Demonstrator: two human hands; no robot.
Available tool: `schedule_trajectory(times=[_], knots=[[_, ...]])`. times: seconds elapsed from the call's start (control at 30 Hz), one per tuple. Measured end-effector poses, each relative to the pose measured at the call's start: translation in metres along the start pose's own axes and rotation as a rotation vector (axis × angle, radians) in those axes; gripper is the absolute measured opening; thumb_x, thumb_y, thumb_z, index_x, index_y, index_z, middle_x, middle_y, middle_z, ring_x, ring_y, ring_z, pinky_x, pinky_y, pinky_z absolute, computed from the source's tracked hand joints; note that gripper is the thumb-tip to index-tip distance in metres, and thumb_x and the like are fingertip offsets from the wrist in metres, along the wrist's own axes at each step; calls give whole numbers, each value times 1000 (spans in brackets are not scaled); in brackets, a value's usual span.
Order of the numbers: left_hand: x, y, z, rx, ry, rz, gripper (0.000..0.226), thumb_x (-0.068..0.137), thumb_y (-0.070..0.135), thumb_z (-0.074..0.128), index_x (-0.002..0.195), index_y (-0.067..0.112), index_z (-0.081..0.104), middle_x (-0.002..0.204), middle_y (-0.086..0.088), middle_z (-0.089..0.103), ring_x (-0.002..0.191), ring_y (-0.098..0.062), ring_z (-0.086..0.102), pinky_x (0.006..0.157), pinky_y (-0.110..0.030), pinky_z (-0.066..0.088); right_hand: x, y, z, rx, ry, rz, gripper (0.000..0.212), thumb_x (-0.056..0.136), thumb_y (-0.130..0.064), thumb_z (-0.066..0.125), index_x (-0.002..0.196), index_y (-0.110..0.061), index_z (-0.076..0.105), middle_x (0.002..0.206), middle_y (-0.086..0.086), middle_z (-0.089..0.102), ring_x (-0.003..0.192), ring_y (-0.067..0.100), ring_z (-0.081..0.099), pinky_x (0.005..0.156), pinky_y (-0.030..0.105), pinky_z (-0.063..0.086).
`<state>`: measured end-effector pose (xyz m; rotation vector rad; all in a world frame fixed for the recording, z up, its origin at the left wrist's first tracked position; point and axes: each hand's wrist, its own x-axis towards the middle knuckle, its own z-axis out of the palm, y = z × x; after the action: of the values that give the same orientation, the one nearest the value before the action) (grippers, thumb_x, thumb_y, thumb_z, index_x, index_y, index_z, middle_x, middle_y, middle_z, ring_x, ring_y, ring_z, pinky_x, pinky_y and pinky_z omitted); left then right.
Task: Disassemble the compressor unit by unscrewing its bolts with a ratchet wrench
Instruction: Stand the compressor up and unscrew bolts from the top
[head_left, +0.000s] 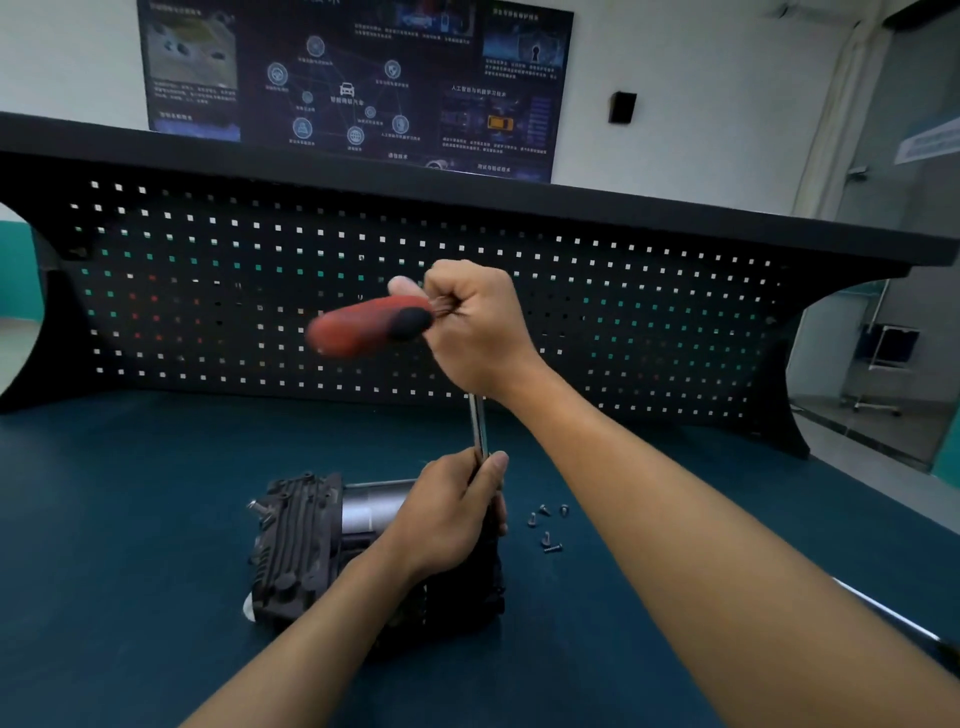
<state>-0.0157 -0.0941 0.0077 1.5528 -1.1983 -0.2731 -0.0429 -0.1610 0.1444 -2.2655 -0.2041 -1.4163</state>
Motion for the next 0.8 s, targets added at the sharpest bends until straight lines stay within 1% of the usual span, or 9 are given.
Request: schedule_trajectory(times=[0.07,0.13,0.2,0.3,0.4,0.5,0.57,0.63,0.8], knots=[[0,-1,0,11,-5,16,40,104,41,40,82,10,52,73,-8,72,67,-18,70,70,-39,55,-3,5,-5,186,63,39,47,94,-10,66,53,-1,45,55,9,41,55,26,39,59,48,44],[1,-2,0,19,-15,37,39,104,41,39,81,11,51,73,-9,71,64,-15,68,66,-34,53,-6,7,-10,329,103,131,42,94,-16,62,54,-8,51,57,2,44,55,14,42,58,36,43],[2,-4,0,1,-26,54,40,105,40,38,83,9,51,72,-11,70,64,-17,67,66,-34,52,-9,10,-16,441,186,239,44,93,-27,56,53,-10,52,60,3,49,61,13,48,61,26,41],[3,-7,-1,-16,-34,90,41,105,41,34,85,12,54,72,-13,69,65,-16,66,65,-30,52,-9,21,-28,718,323,365,50,95,-28,48,47,-20,40,61,2,54,72,18,57,59,28,42],[3,-9,-1,-75,-46,95,40,102,47,34,94,16,58,74,-15,68,65,-15,65,63,-24,49,-11,31,-43,1158,324,508,54,100,-26,41,47,-21,34,61,1,48,72,19,57,55,26,36],[3,-9,-2,-82,-67,101,37,99,51,35,102,25,61,75,-12,68,70,-25,66,66,-32,51,-17,36,-52,1446,292,595,53,99,-32,42,48,-21,32,62,-2,43,70,17,54,55,23,31],[4,-9,-3,-70,-87,110,35,100,48,36,101,23,61,75,-13,67,72,-26,66,69,-36,51,-20,37,-56,1506,266,600,54,98,-33,42,47,-21,33,62,-3,42,70,17,53,55,22,31],[4,-7,-3,-32,-93,120,34,102,44,37,94,19,59,75,-13,67,68,-20,65,69,-36,52,-21,34,-57,1501,251,589,54,99,-34,42,47,-21,33,61,-4,43,70,16,54,53,22,33],[3,-5,-3,-2,-59,105,32,105,35,39,86,18,57,70,-8,67,69,-26,68,70,-37,52,-18,25,-52,1329,263,576,55,102,-33,40,49,-22,32,63,-1,47,73,18,57,54,24,37]])
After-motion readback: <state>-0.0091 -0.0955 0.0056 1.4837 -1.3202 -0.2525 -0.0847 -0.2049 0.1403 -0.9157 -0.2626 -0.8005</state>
